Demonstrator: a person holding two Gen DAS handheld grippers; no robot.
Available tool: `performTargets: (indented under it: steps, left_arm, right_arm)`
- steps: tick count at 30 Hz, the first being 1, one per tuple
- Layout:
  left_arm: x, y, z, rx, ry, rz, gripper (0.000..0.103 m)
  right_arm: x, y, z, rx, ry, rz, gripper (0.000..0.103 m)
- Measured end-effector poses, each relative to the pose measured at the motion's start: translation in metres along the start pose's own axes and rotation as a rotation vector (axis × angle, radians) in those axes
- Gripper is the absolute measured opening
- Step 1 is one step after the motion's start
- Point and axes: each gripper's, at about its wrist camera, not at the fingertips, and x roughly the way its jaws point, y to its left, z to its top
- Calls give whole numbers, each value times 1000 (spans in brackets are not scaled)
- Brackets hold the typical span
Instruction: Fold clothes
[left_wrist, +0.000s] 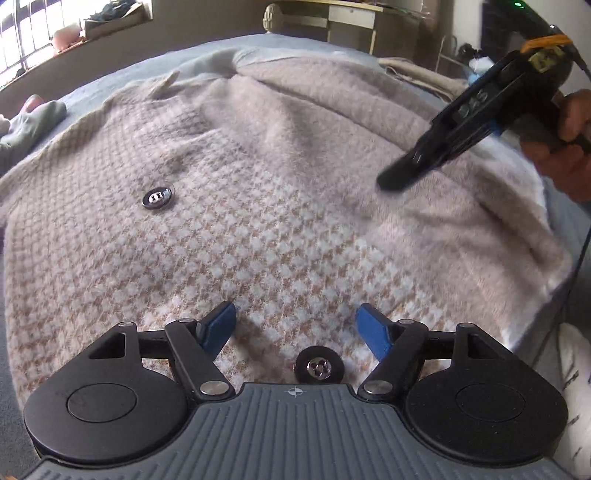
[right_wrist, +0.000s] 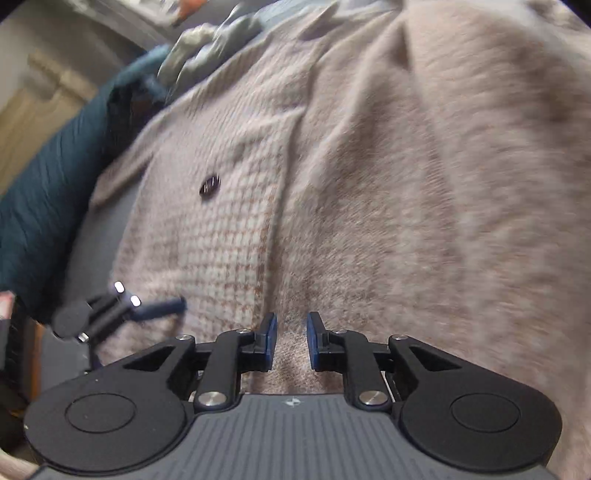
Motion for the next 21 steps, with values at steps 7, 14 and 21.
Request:
performTargets:
  steps: [7,14,21]
  left_arm:
    - [2,-25,4,30,-3,-79,74]
    - [12,-32,-1,58,30,-76,75]
    - [14,-32,1,49,36,-75,75]
  right_arm:
    - [-107,-87,-4,250,-321,-253,39]
    - [-138,-152,-21,325,-286,-534,57]
    - [-116,-168,-19,315,-135,-477,64]
